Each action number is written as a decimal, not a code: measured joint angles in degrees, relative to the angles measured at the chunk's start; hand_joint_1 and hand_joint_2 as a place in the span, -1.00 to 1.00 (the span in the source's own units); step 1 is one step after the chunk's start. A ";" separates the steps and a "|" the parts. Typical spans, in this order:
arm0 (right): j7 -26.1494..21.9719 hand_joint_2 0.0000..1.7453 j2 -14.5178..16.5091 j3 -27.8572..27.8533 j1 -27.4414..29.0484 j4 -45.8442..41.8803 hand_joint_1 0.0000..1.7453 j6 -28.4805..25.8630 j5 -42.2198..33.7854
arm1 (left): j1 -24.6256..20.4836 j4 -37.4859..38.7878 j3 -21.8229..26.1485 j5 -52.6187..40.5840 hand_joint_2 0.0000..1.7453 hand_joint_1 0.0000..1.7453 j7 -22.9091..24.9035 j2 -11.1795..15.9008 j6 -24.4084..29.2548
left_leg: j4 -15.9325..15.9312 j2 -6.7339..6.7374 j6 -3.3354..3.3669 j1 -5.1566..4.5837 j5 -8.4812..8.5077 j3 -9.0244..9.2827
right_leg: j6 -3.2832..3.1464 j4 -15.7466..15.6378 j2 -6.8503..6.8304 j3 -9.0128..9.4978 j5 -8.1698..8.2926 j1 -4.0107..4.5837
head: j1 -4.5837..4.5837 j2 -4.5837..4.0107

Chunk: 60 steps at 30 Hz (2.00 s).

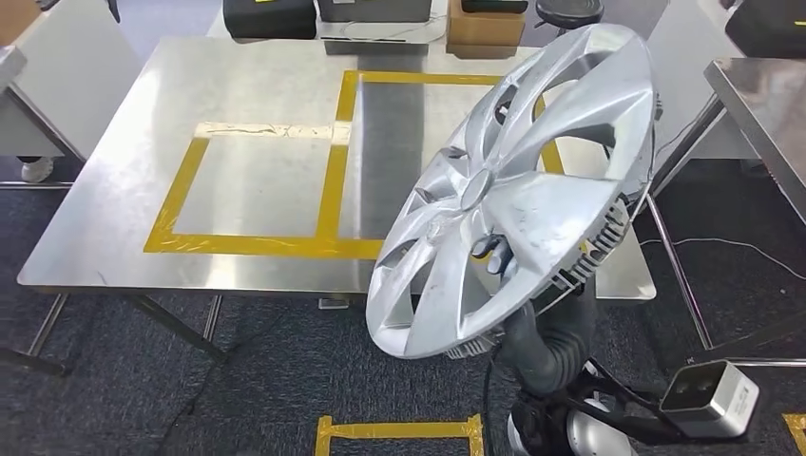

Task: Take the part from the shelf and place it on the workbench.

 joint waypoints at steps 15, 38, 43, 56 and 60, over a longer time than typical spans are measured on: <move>-1.05 1.00 0.98 -1.90 0.99 0.40 1.00 0.30 0.58 | -0.19 -0.03 0.00 -0.57 1.00 -1.00 -2.03 1.05 0.01 | 0.02 -0.57 0.67 -0.42 -0.15 0.04 | 0.99 -0.92 -0.17 0.54 0.04 -0.33 | 0.68 0.00; -1.07 1.00 1.10 -3.27 2.01 0.40 1.00 -0.19 0.99 | -0.18 -0.03 -0.04 -1.13 1.00 -1.00 -1.64 0.99 -0.51 | 0.00 -0.70 0.69 -0.40 -0.14 0.06 | 1.07 -0.92 -0.20 0.55 0.02 -0.32 | 0.56 0.00; -1.05 1.00 1.10 -3.27 2.02 0.40 1.00 -0.21 1.07 | -0.18 -0.03 -0.04 -1.24 1.00 -1.00 -1.59 0.99 -0.53 | 0.00 -0.71 0.70 -0.40 -0.14 0.06 | 1.07 -0.92 -0.21 0.55 0.02 -0.32 | 0.53 0.00; -1.00 1.00 1.25 -3.27 2.01 0.40 1.00 -0.24 1.13 | -0.19 -0.03 -0.12 -1.42 1.00 -1.00 -1.32 1.02 -0.55 | 0.13 -0.78 1.10 -0.80 -0.28 0.05 | 1.67 -1.12 -0.23 0.59 0.08 -0.66 | 0.41 0.00; -0.96 1.00 1.32 -3.26 2.01 0.39 1.00 -0.24 1.13 | -0.20 -0.03 -0.15 -1.56 1.00 -1.00 -0.93 1.05 -0.56 | -0.31 -0.78 1.88 -1.04 -0.25 0.28 | 2.42 -1.56 -0.24 0.80 0.04 -1.01 | 0.17 0.00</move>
